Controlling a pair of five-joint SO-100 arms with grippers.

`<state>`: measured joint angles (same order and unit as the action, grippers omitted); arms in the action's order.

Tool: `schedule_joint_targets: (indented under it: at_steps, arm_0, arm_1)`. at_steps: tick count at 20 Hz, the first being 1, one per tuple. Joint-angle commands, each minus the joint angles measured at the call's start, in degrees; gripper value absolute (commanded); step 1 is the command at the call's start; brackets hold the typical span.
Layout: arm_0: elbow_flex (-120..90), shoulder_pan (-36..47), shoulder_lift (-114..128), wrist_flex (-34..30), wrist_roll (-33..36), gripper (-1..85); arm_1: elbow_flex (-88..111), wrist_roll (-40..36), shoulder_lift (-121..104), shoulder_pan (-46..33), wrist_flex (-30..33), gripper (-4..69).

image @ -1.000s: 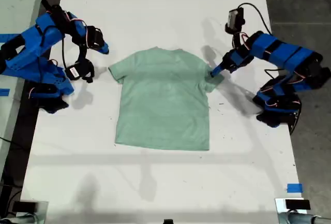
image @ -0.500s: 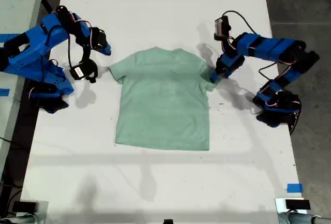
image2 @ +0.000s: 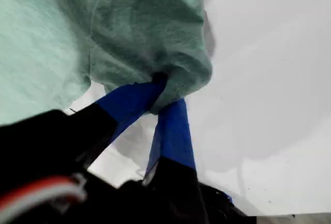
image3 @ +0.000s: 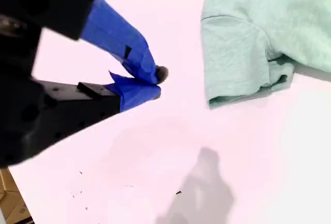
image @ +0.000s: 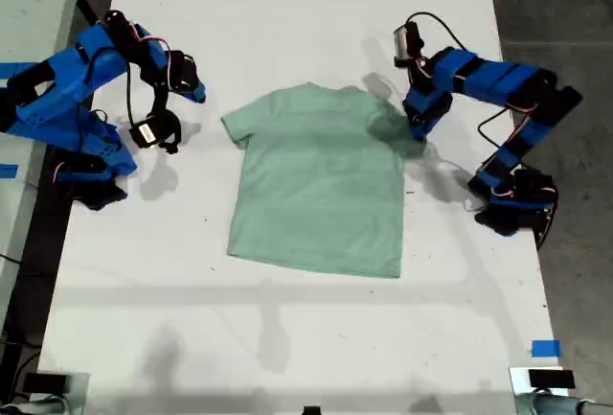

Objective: Fold tshirt

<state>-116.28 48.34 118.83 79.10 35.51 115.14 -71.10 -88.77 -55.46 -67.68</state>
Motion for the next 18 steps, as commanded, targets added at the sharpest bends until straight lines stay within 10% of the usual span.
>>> schedule_joint_targets:
  at_steps: [1,9,18]
  arm_0:
    - [1.14,0.44,1.05,0.00,0.09,0.1]
    - [1.05,0.62,1.49,-0.44,0.18,0.1]
    - [0.18,0.62,2.46,-0.97,0.09,0.1]
  arm_1:
    - [-7.82,1.76,-8.09,-0.44,-8.70,-0.7]
    - [-37.62,14.50,-3.69,18.81,-18.37,-0.7]
    - [-66.97,21.27,29.53,30.50,-14.41,-0.6]
